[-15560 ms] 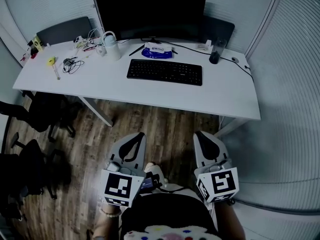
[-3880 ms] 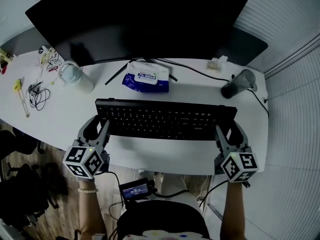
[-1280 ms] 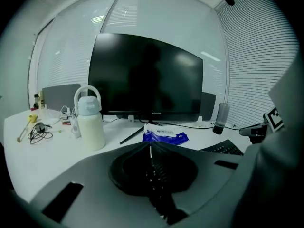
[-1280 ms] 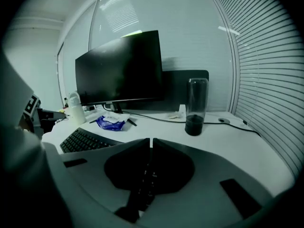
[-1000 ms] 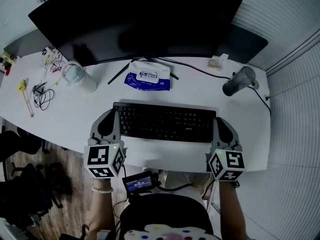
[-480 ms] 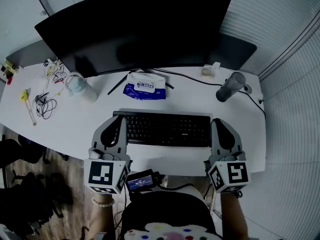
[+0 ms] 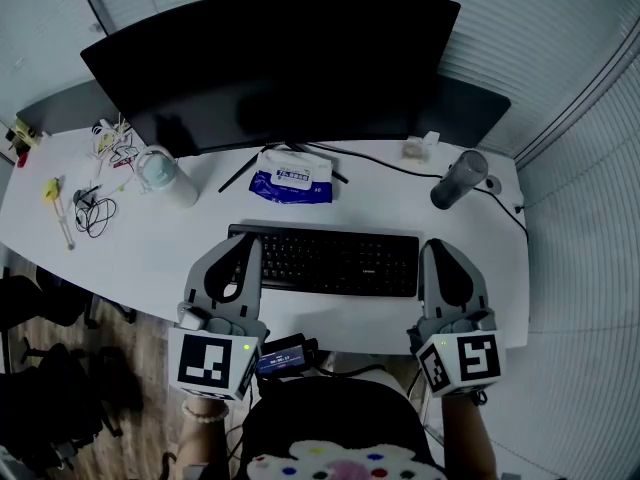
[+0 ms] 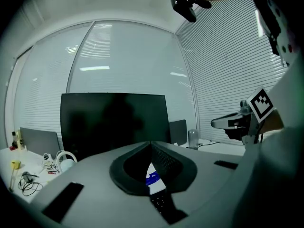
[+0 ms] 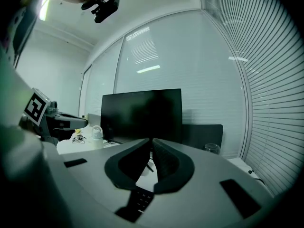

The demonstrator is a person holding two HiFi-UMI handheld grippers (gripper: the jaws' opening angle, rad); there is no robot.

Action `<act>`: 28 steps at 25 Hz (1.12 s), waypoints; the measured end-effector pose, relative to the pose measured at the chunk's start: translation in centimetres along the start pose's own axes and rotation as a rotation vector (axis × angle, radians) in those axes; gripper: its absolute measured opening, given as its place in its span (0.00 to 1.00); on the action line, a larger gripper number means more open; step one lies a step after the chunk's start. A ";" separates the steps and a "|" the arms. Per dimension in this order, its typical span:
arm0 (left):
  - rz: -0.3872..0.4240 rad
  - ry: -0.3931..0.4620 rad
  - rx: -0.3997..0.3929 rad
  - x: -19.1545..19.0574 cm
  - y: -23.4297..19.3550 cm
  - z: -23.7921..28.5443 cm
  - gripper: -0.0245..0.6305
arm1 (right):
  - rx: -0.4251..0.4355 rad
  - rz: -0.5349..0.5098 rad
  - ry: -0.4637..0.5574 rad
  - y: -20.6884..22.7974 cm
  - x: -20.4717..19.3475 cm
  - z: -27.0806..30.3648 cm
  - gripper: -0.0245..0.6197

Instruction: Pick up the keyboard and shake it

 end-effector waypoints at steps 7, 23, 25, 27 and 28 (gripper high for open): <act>0.004 -0.010 -0.012 -0.5 0.4 -0.1 0.06 | 0.022 -0.012 -0.004 -0.7 0.0 0.1 0.10; 0.011 -0.027 -0.040 -1.4 0.6 0.3 0.06 | 0.026 -0.041 -0.033 -1.1 -0.8 0.2 0.10; 0.014 -0.028 -0.048 -1.5 0.6 0.4 0.06 | 0.026 -0.037 -0.034 -1.1 -0.9 0.3 0.10; 0.009 -0.028 -0.050 -1.5 0.6 0.4 0.06 | 0.027 -0.037 -0.033 -1.2 -0.9 0.3 0.10; 0.000 -0.029 -0.049 -1.5 0.7 0.4 0.06 | 0.028 -0.038 -0.033 -1.2 -0.9 0.3 0.10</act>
Point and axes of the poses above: the fingertips, and each gripper's own axes: z forward along the fingers, y to its right, x out of its top, the point moved 3 cm from there along -z, backward along the fingers, and after that the axes turned 7 degrees about -x, right-handed, at the moved point
